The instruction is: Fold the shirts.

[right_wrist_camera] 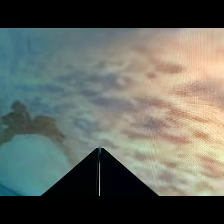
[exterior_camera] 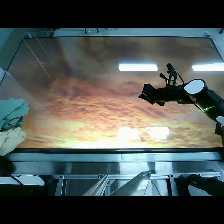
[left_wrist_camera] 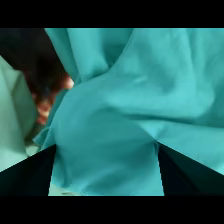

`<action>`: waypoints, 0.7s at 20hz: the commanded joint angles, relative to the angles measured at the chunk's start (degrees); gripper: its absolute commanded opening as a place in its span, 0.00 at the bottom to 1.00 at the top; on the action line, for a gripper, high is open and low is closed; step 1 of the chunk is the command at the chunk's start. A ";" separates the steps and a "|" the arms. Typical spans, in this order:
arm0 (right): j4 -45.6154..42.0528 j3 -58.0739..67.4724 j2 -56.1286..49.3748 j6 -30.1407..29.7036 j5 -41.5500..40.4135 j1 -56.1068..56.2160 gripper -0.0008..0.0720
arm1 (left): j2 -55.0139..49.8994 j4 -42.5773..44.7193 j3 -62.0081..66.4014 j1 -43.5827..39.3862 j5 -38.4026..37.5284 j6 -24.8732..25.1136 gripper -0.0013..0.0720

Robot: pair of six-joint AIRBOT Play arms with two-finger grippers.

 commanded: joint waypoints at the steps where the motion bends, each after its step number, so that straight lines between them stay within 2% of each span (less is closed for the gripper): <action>1: 0.02 0.04 -0.04 0.04 -0.74 -0.02 0.04 | -3.28 0.26 0.09 -1.25 5.55 -1.03 0.66; 2: 0.02 0.04 -0.04 0.02 -0.98 -0.02 0.04 | -3.93 -0.07 0.09 -2.16 6.19 -1.01 0.30; 3: 0.02 0.04 -0.04 0.02 -1.16 -0.02 0.04 | -4.42 -0.37 0.09 -3.50 6.73 -0.79 0.05; 6: 0.02 0.04 -0.02 0.02 -1.20 -0.02 0.04 | -3.93 -10.49 0.11 -8.17 7.04 1.57 0.05; 9: 0.00 0.04 -0.02 -0.96 -1.88 -0.04 0.04 | -1.53 -39.41 1.44 -15.52 8.35 7.06 0.05; 11: -0.02 0.07 -0.02 -2.95 -3.41 -0.50 0.04 | -0.72 -52.37 7.87 -24.61 12.57 8.31 0.05; 14: 0.00 0.07 0.20 -2.95 -3.48 -4.81 0.04 | 0.74 -53.66 18.82 -40.81 15.19 9.86 0.05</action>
